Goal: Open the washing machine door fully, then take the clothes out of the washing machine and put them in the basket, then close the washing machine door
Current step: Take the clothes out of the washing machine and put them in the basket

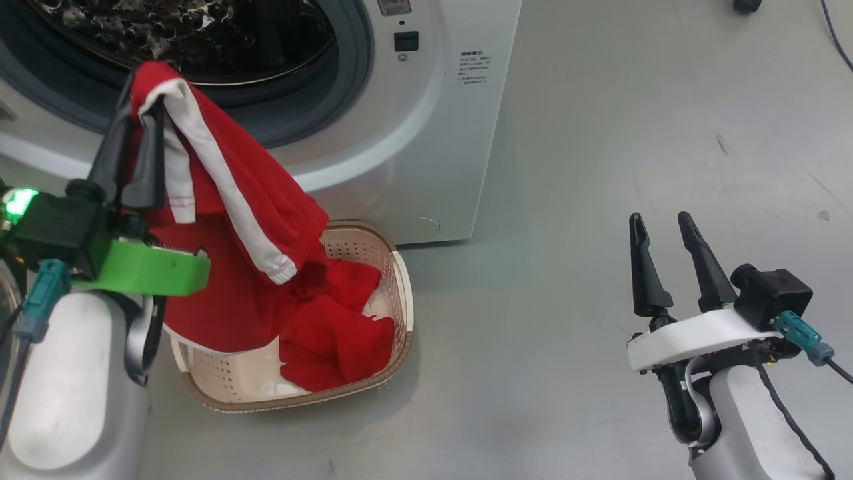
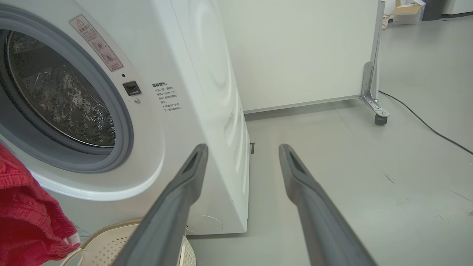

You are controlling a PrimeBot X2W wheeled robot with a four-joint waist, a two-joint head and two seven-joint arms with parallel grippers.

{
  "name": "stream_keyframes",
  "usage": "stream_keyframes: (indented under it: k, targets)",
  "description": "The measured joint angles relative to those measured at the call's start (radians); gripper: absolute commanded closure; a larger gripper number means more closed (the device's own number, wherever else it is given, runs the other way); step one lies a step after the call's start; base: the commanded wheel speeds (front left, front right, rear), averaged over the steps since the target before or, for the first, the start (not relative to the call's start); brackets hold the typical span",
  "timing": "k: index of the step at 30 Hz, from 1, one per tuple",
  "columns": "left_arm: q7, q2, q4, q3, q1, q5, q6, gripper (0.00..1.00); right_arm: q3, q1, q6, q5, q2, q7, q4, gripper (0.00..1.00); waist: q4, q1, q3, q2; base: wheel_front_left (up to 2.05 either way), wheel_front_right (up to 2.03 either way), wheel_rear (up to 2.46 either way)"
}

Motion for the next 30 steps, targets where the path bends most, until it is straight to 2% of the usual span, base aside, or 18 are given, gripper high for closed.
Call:
stream_keyframes:
  k: [11,30]
  targets:
    - [0.009,0.021,0.142,-0.050,0.141,0.008,-0.018,1.00,0.012,0.000,0.000,0.000,0.000,0.000,-0.004,0.00,-0.009,0.0000,0.022,0.0000,0.00,0.00,0.00]
    - [0.073,0.041,0.376,-0.025,0.137,0.011,-0.007,1.00,0.029,-0.026,0.000,0.000,-0.010,0.000,-0.031,0.00,-0.038,0.0001,0.135,0.0000,0.00,0.00,0.00]
